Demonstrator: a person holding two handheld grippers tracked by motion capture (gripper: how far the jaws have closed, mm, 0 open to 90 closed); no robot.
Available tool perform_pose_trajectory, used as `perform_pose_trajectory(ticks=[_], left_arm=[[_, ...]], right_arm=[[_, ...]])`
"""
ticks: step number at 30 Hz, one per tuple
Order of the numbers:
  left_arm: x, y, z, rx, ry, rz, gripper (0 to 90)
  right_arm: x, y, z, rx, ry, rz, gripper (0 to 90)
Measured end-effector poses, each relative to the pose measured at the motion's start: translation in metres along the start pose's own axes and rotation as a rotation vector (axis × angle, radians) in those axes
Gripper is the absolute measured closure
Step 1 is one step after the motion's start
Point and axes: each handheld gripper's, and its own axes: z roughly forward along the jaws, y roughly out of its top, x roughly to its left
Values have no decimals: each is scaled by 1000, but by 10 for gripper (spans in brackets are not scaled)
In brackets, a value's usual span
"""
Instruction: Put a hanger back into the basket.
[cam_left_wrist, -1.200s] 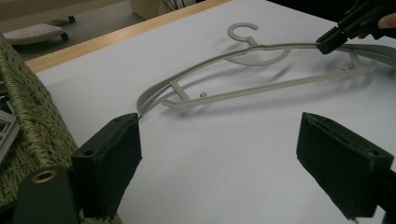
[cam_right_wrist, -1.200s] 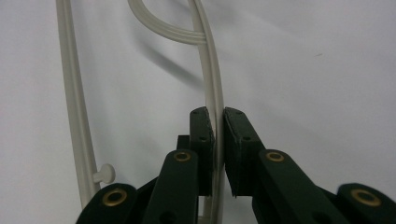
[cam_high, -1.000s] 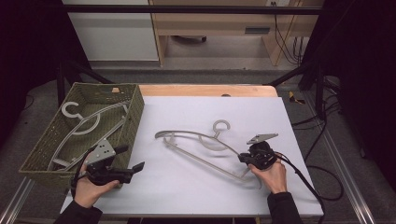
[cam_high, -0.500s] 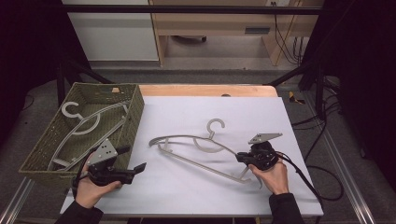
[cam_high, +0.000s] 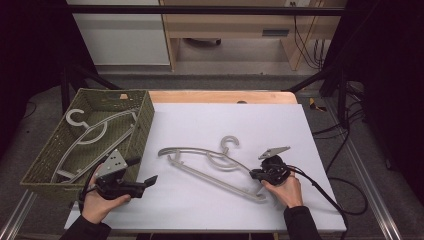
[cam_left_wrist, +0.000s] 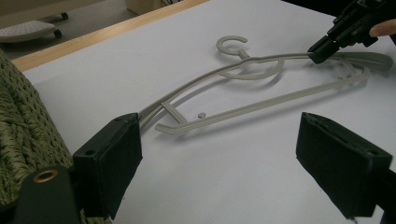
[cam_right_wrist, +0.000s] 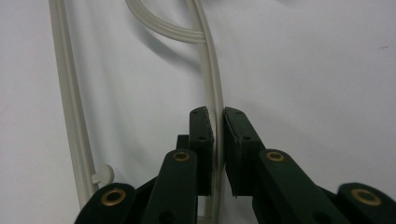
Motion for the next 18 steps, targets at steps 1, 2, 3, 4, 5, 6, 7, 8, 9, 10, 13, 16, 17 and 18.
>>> perform_pose_trajectory(ticks=[1, 2, 3, 4, 5, 6, 7, 8, 9, 10, 13, 16, 17, 18], left_arm=[[0, 0, 0, 1, 0, 1, 139], [0, 0, 0, 1, 0, 2, 139], [0, 0, 0, 0, 0, 2, 139], [0, 0, 0, 1, 0, 3, 139], [0, 0, 0, 1, 0, 3, 139], [0, 0, 0, 0, 0, 1, 139], [0, 0, 0, 2, 1, 1, 139], [1, 0, 0, 3, 1, 2, 139], [1, -1, 0, 3, 1, 1, 139], [1, -1, -1, 4, 2, 2, 139], [0, 0, -1, 1, 2, 1, 139], [-1, 0, 0, 3, 0, 3, 139], [-1, -1, 0, 4, 1, 3, 139], [-1, -1, 0, 4, 2, 4, 139]], right_arm=[[2, 0, 1, 6, -6, 11, 823], [1, -1, 3, 8, -18, -14, 823], [2, -2, 4, 10, -17, -13, 822], [3, -2, 5, 15, -29, -5, 822], [3, -2, 6, 18, -38, -15, 821], [3, -2, 6, 21, -36, -26, 820], [4, -3, 8, 20, -41, -19, 820], [4, -3, 9, 24, -50, -27, 818], [4, -4, 8, 23, -47, -39, 817], [4, -4, 8, 23, -50, -39, 813], [5, -6, 5, 16, -67, -39, 744], [6, -12, -1, 41, -93, -17, 714], [6, -15, -3, 49, -91, -14, 714], [6, -17, -5, 46, -90, -20, 721]])
